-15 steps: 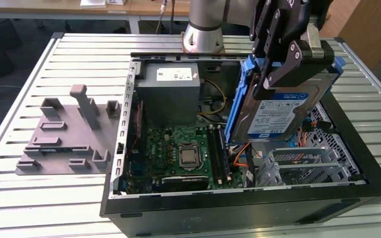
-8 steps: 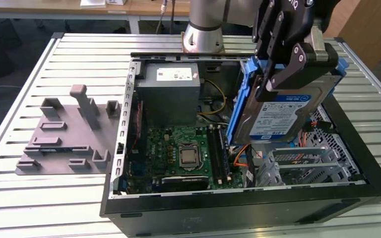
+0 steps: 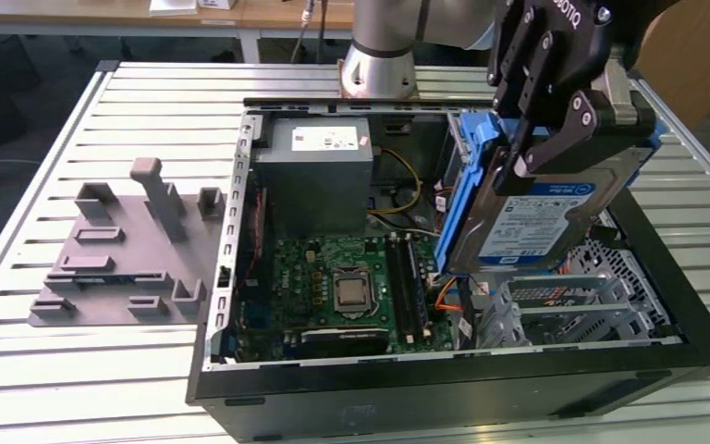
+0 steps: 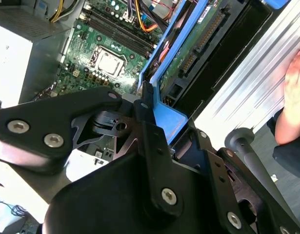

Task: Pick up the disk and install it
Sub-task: 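Insert the disk into the insertion slot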

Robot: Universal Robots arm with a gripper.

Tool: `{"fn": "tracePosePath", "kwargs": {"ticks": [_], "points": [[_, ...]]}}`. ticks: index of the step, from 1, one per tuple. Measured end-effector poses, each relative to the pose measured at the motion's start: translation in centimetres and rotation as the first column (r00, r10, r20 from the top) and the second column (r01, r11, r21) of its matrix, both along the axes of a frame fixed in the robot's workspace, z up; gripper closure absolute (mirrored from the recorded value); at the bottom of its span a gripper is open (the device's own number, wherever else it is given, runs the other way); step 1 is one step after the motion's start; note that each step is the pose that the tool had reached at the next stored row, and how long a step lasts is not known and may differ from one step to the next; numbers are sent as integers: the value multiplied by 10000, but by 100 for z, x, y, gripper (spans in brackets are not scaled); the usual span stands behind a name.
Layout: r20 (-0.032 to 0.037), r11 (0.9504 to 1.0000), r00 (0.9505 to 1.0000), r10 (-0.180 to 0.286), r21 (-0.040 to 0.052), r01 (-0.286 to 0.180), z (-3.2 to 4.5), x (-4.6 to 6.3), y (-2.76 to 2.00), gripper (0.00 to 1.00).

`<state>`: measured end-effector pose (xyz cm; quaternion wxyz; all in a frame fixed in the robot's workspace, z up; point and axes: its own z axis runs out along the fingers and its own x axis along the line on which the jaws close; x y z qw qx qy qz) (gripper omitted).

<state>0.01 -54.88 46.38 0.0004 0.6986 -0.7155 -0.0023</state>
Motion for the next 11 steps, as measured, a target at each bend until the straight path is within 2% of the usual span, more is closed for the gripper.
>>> {"fn": "tracePosePath", "kwargs": {"ticks": [5, 11], "points": [[0, 9999, 9999, -107, 2, 107, -26, 18, -34, 64], [0, 9999, 9999, -111, 1, 111, -60, 139, -61, 64]]}}
